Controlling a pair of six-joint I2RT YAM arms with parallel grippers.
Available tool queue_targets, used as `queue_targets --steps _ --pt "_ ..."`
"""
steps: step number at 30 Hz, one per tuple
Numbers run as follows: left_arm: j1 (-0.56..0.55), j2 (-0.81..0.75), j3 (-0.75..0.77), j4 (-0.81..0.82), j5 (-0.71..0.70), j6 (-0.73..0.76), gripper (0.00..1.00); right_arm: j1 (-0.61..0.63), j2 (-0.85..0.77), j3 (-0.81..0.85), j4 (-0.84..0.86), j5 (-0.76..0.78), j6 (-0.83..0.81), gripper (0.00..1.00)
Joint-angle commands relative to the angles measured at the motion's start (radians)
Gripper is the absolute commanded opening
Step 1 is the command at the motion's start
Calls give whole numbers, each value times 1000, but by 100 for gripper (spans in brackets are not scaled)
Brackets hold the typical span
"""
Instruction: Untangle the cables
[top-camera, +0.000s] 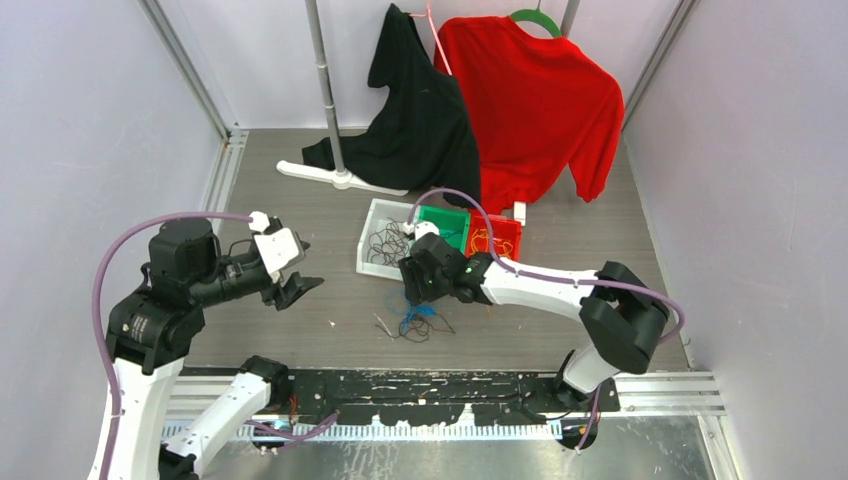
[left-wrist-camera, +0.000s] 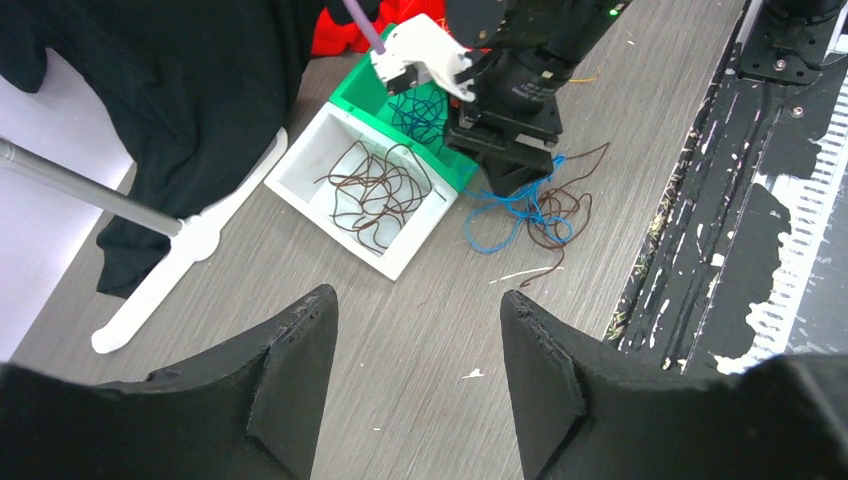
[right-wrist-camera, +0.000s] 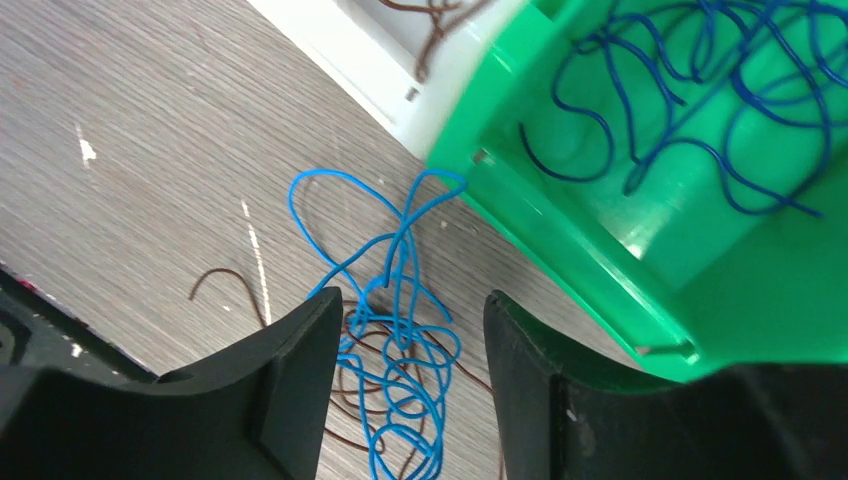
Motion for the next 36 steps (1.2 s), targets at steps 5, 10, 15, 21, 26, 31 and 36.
queue_targets --steps 5,10,15,21,26,31,36 --pt "3 -25 -1 15 -16 17 62 -2 58 101 11 -113 -7 50" --pt "3 -25 11 6 -17 27 62 1 -9 41 38 -132 21 55" --pt "3 -27 8 12 -15 29 62 3 -107 8 47 -99 21 55" --pt "4 -28 19 8 -24 32 62 14 -195 -6 55 -108 7 58" --pt "3 -31 21 8 -23 33 62 29 -102 21 11 -128 -12 60" --pt "3 -37 25 2 -23 41 62 29 1 54 -4 -147 -19 58" --pt "3 -48 11 7 -21 39 62 46 -16 56 71 -78 -51 26"
